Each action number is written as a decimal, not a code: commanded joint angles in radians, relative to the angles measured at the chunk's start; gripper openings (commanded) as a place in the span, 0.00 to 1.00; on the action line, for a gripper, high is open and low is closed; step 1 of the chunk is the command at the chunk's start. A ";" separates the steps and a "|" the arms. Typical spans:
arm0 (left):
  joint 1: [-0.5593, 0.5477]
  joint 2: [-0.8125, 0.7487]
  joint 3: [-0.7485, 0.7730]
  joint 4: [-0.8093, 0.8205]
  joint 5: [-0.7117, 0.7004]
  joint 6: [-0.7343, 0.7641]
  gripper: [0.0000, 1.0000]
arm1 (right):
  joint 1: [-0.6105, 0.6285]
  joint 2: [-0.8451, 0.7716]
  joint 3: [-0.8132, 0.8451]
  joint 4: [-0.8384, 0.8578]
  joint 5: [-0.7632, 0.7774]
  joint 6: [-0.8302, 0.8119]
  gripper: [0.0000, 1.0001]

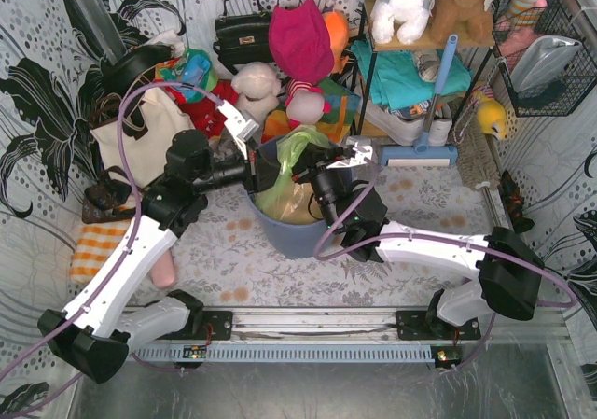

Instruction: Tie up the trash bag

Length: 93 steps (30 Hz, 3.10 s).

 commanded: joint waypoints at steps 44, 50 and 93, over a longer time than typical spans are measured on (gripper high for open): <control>-0.097 -0.316 -0.086 0.024 -0.543 -0.056 0.60 | -0.089 -0.025 -0.058 0.166 -0.609 0.178 0.00; -0.097 -0.288 -0.125 0.217 -0.652 -0.225 0.62 | -0.090 -0.023 -0.054 0.169 -0.615 0.181 0.00; -0.097 -0.136 -0.284 0.519 -0.105 -0.584 0.65 | -0.089 0.074 -0.037 0.459 -0.607 -0.051 0.00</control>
